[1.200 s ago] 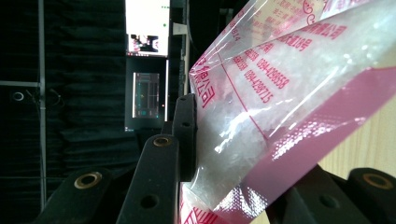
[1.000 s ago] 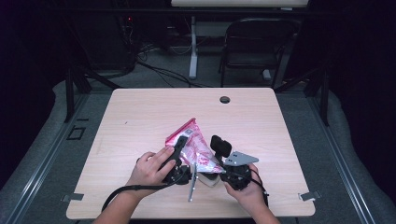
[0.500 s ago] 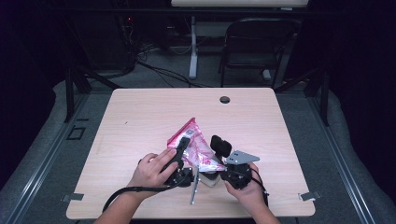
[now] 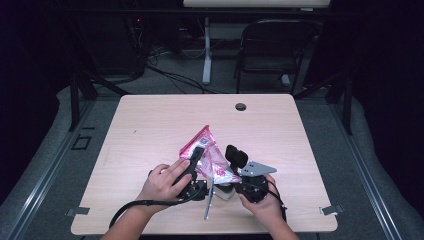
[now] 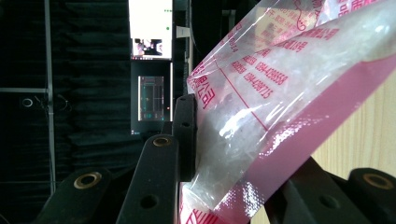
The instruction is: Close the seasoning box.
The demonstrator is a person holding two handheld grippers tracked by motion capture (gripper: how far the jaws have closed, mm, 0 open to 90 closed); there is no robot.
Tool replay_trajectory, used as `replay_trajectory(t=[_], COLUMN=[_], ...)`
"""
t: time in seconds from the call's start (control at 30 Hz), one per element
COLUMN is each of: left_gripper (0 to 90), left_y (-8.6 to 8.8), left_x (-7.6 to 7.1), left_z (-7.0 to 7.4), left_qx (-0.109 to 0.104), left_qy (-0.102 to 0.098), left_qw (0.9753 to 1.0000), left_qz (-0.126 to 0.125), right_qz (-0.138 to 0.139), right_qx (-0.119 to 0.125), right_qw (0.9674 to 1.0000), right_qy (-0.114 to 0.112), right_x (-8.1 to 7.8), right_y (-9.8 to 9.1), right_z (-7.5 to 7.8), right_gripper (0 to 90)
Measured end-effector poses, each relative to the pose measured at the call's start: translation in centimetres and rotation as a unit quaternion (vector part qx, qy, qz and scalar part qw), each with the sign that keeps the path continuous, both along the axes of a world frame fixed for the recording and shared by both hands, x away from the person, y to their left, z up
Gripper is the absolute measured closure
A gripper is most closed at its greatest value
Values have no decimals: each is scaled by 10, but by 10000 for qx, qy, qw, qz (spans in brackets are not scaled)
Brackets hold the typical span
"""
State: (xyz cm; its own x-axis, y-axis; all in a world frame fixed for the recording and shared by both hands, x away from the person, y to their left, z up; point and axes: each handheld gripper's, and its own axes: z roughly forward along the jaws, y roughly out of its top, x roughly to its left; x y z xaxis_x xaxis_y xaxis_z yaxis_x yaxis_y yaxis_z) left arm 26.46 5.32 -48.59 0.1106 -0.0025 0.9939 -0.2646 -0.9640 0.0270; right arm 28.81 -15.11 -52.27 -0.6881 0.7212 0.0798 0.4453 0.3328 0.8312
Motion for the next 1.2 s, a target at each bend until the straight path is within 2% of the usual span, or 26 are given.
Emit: replay_trajectory(t=[0.07, 0.27, 0.53, 1.2], left_gripper=[744, 744, 745, 746], left_y=[0, 0, 0, 0], left_x=[0, 0, 0, 0], left_z=[0, -1, -1, -1], left_qx=[-35, -38, -67, -97], left_qy=[53, 21, 87, 38], left_qw=[10000, 10000, 9999, 9999], left_qz=[16, -12, 14, -56], right_qz=[-8, -4, 3, -2], right_qx=[10, -42, -50, -38], right_qw=[10000, 10000, 10000, 10000], right_qy=[1, 15, 23, 1], right_x=[0, 0, 0, 0], right_y=[0, 0, 1, 2], right_z=[0, 0, -1, -2], right_gripper=[900, 899, 900, 899])
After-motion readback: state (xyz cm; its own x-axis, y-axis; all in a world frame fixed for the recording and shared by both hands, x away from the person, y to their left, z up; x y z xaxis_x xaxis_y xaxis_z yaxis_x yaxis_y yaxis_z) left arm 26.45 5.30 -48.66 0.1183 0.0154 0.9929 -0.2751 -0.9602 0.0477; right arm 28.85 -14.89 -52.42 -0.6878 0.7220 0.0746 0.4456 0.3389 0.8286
